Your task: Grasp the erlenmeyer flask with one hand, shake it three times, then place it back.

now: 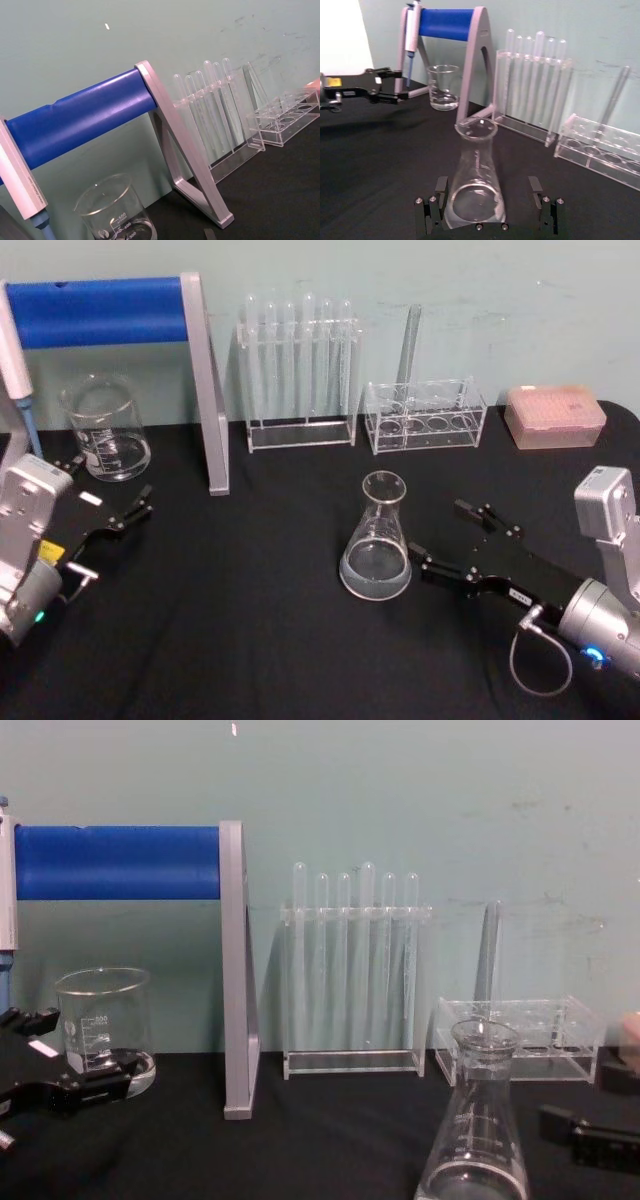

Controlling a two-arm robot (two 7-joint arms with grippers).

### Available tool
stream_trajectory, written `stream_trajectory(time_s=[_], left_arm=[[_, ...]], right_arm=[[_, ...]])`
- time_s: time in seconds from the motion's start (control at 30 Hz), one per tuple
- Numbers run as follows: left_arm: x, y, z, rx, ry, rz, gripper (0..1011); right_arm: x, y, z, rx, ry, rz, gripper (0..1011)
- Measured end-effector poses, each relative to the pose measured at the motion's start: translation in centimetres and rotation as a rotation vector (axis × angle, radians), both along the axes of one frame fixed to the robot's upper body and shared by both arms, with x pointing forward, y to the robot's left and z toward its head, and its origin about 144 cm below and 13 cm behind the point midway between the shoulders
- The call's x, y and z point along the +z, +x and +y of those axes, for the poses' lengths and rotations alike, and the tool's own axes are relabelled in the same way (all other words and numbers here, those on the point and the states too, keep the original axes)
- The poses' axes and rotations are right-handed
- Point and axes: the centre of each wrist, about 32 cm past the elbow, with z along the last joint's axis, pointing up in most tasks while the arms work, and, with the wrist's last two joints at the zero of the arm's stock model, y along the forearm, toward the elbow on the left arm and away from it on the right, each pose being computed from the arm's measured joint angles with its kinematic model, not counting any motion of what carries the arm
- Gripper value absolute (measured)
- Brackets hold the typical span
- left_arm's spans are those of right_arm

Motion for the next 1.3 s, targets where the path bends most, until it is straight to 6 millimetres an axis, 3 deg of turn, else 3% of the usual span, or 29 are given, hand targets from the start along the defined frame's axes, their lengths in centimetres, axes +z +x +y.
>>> stream_trajectory(time_s=[0.37, 1.3], left_arm=[[0.0, 0.0, 0.0, 0.0, 0.0, 0.0, 1001], [0.0, 0.0, 0.0, 0.0, 0.0, 0.0, 1001]], right_arm=[[-0.1, 0.8, 0.8, 0.043, 0.02, -0.003, 1002], [-0.7, 5.0, 3.6, 0.075, 0.031, -0.028, 1003]])
